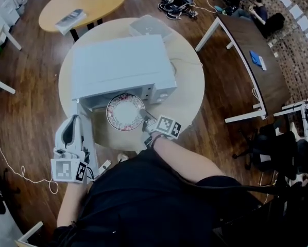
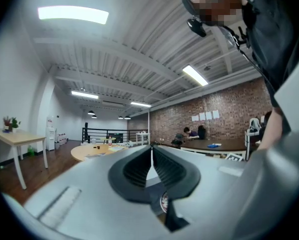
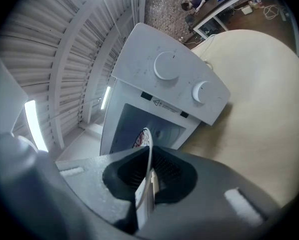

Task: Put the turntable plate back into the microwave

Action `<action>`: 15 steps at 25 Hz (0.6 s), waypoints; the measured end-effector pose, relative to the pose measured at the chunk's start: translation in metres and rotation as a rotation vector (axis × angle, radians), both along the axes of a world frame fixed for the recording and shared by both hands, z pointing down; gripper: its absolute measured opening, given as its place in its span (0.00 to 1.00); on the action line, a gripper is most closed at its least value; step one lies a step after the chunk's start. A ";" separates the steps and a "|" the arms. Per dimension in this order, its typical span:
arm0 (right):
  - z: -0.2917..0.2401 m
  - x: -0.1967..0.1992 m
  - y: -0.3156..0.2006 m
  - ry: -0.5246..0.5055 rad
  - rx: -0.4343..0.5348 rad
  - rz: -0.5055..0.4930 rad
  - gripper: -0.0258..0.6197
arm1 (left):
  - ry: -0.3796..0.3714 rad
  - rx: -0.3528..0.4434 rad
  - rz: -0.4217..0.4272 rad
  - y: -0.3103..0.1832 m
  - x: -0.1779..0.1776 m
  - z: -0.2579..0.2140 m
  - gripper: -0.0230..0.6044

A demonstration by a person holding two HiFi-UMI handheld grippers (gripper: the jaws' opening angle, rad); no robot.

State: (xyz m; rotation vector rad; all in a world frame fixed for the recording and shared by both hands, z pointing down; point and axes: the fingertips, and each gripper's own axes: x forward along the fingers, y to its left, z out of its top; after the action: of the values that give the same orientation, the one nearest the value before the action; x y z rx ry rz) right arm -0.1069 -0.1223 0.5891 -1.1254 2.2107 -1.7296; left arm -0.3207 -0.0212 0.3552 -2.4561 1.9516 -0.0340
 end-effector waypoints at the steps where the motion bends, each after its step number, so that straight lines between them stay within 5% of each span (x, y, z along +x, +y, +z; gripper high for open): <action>1: 0.001 0.000 0.000 -0.001 -0.002 -0.002 0.07 | 0.002 -0.001 -0.002 -0.002 0.001 -0.002 0.06; 15: 0.005 -0.007 -0.008 -0.011 -0.012 -0.030 0.07 | -0.010 -0.016 -0.045 -0.003 0.000 0.006 0.05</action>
State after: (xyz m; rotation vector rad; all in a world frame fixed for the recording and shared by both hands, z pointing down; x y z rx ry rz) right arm -0.1135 -0.1303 0.5944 -1.0872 2.2251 -1.7590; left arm -0.3206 -0.0244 0.3607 -2.4167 2.0109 -0.0618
